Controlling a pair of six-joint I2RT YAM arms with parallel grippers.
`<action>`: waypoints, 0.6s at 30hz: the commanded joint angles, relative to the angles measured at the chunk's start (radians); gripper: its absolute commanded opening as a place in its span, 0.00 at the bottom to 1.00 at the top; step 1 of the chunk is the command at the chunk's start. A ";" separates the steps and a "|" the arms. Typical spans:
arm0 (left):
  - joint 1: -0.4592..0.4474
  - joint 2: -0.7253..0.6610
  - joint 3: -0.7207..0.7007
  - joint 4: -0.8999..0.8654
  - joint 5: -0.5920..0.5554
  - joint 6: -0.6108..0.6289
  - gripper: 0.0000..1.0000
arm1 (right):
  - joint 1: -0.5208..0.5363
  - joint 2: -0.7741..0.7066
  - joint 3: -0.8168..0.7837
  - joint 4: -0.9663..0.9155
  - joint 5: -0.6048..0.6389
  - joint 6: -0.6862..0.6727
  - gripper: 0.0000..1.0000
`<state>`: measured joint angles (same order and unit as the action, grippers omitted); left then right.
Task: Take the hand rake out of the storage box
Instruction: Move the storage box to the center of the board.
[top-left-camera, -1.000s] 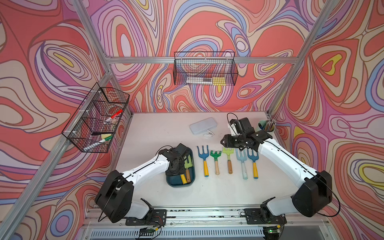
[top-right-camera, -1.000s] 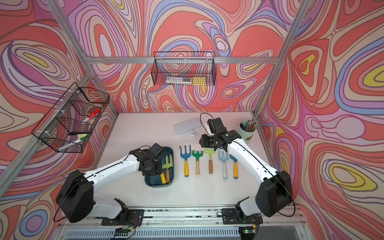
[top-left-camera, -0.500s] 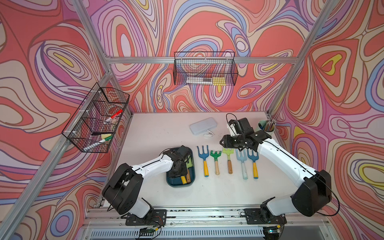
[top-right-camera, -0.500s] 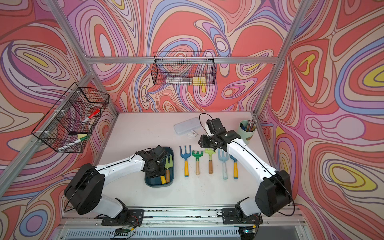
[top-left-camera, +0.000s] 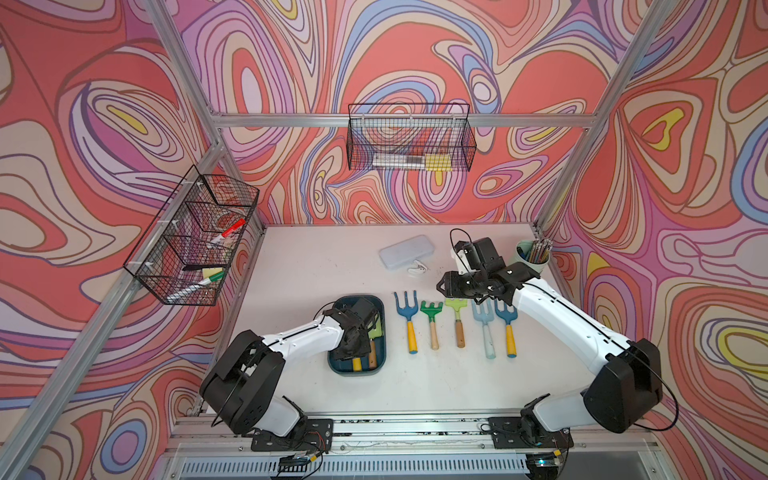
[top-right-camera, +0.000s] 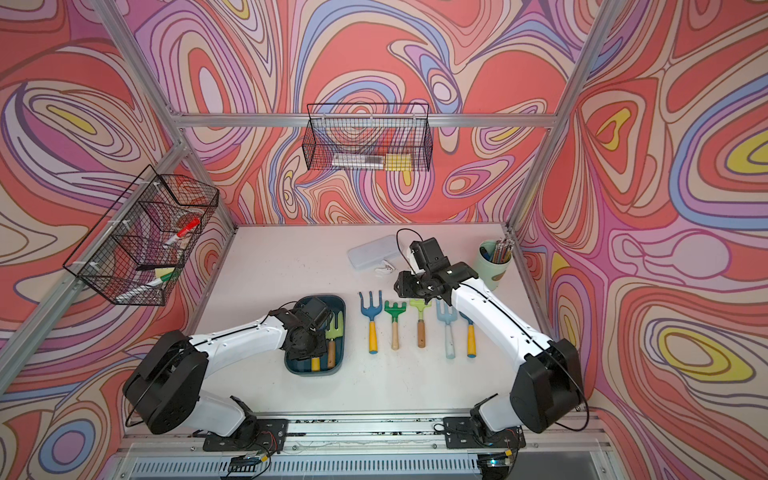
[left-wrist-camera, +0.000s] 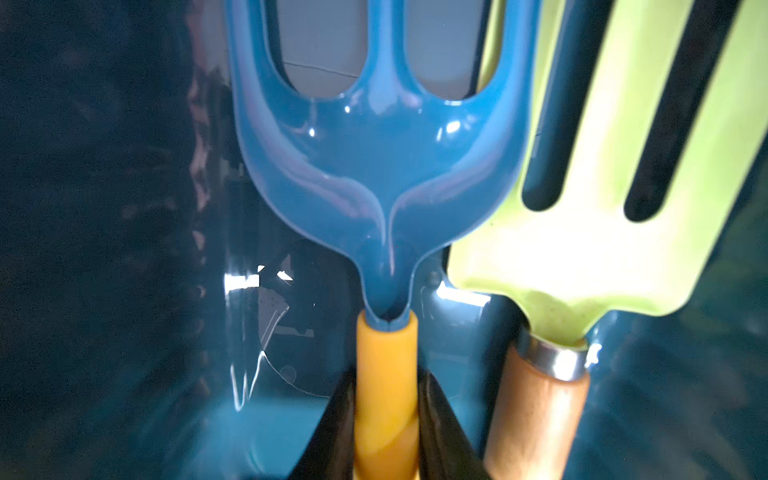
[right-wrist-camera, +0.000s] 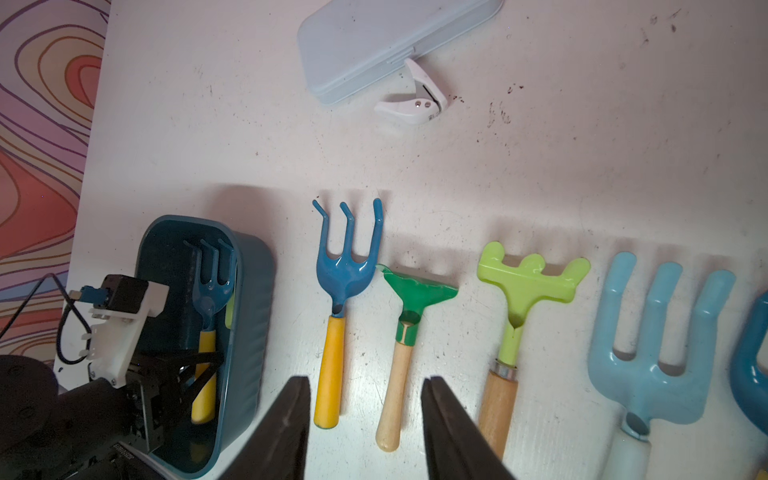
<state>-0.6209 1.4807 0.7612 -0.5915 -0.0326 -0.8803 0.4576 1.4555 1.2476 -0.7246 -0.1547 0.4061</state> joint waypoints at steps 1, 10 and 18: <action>0.047 -0.019 -0.046 -0.064 -0.033 0.010 0.16 | 0.013 0.015 -0.010 0.011 -0.001 0.004 0.45; 0.229 -0.113 -0.065 -0.120 -0.053 0.080 0.15 | 0.038 0.038 -0.007 0.027 -0.004 0.012 0.45; 0.414 -0.020 0.050 -0.151 -0.072 0.137 0.15 | 0.082 0.094 0.031 0.048 -0.016 0.021 0.45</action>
<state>-0.2268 1.4281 0.7536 -0.6968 -0.0574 -0.7803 0.5190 1.5280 1.2469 -0.6949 -0.1619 0.4145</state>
